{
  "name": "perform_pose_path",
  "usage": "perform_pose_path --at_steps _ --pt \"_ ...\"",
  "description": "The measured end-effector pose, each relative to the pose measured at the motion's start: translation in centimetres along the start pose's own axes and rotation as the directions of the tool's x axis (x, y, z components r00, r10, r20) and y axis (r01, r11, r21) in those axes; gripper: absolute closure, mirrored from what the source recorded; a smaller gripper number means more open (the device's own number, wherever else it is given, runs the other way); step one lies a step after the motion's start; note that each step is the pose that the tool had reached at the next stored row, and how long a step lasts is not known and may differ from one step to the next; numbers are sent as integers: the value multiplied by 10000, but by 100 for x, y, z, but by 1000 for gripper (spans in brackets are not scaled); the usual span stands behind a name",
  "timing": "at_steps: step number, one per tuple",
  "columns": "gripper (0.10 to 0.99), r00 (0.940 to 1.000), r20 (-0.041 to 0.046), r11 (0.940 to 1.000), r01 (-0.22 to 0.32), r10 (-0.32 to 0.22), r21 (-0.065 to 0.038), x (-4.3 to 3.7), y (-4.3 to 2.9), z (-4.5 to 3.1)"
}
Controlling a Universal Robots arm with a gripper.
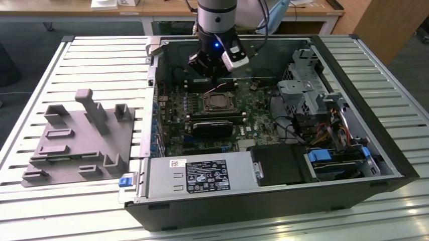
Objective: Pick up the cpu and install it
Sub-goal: 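Install the first cpu locking lever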
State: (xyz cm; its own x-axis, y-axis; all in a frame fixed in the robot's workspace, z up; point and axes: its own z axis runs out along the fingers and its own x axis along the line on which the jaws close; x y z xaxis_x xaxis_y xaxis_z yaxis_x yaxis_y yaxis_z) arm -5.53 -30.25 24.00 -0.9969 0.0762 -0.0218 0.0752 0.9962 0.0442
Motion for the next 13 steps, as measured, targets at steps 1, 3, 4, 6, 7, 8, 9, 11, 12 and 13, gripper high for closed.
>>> perform_pose_path --at_steps 1,3,4,6,7,8,9,11,12,13 --pt "980 10000 1 10000 0 0 0 0 -3 0" --pt "980 10000 1 10000 0 0 0 -1 -10 0" --pt "980 10000 0 10000 0 0 0 -1 -14 0" --pt "980 10000 0 10000 0 0 1 -2 -21 0" --pt "980 10000 0 10000 0 0 1 -2 -24 0" --pt "980 10000 0 10000 0 0 0 -2 -28 0" --pt "980 10000 1 10000 0 0 0 -3 -31 0" --pt "980 10000 0 10000 0 0 0 -3 -38 0" --pt "980 10000 0 10000 0 0 0 -3 -42 0" --pt "980 10000 0 10000 0 0 0 -4 -45 0"
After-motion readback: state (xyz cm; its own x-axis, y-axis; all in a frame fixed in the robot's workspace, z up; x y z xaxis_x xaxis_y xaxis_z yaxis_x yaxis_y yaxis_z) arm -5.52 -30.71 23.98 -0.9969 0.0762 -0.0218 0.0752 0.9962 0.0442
